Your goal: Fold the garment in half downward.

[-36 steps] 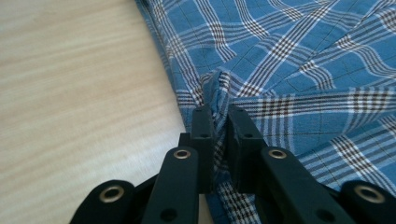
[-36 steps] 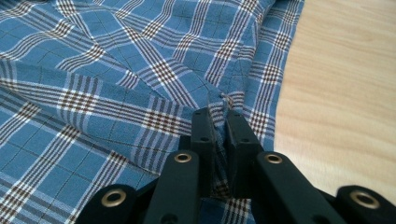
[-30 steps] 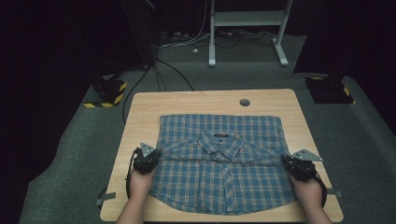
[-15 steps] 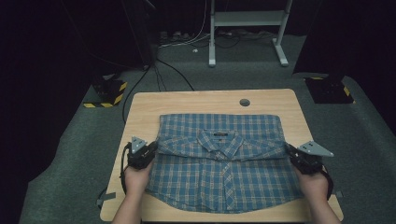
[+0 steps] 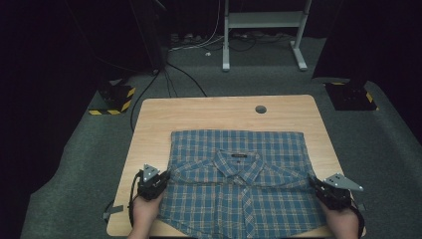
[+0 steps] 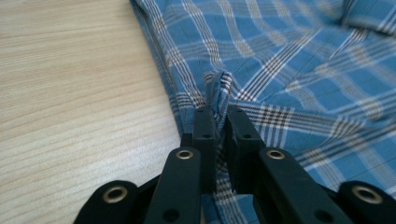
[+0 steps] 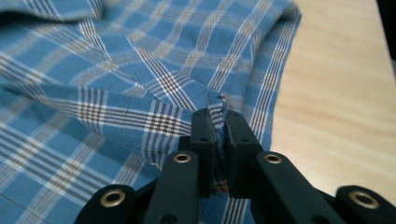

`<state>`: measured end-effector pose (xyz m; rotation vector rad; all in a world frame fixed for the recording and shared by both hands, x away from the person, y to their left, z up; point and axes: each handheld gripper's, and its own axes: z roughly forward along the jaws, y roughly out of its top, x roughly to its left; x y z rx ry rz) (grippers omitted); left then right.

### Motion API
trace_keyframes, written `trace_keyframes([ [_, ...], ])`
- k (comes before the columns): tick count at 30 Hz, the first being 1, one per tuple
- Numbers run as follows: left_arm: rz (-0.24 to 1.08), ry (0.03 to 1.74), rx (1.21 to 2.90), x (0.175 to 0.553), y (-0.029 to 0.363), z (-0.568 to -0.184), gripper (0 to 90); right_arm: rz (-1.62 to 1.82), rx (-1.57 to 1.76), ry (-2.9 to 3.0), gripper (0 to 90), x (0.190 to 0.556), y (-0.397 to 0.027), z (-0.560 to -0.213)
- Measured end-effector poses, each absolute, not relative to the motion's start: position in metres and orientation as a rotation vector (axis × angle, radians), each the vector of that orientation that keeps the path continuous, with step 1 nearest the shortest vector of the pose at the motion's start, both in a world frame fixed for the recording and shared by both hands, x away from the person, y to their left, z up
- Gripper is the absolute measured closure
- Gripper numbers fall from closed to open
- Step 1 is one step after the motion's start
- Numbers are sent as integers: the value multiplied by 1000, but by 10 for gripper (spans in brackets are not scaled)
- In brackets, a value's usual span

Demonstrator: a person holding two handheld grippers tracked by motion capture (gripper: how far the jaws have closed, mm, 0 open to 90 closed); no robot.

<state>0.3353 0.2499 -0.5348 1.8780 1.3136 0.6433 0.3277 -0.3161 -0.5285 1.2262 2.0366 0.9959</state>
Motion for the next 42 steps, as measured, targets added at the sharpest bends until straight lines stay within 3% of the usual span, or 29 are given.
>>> trace_keyframes([
  [12, 636, 1383, 1887, 366, 258, -540, 799, 953, 1263, 2046, 809, 354, -305, -542],
  [15, 616, 1391, 1864, 367, 261, -540, 796, 967, 1299, 2043, 751, 359, -306, -540],
  [18, 625, 1390, 1832, 363, 263, -537, 740, 1000, 1313, 2027, 707, 357, -308, -537],
  [22, 631, 1380, 1780, 356, 263, -529, 583, 1046, 1305, 1995, 641, 350, -309, -529],
  [28, 654, 1336, 1752, 352, 253, -514, 424, 1098, 1278, 1973, 564, 343, -302, -517],
  [35, 659, 1299, 1770, 357, 233, -506, 362, 1123, 1274, 1974, 526, 346, -293, -510],
  [42, 630, 1264, 1796, 367, 210, -507, 357, 1142, 1264, 2002, 483, 351, -279, -512],
])
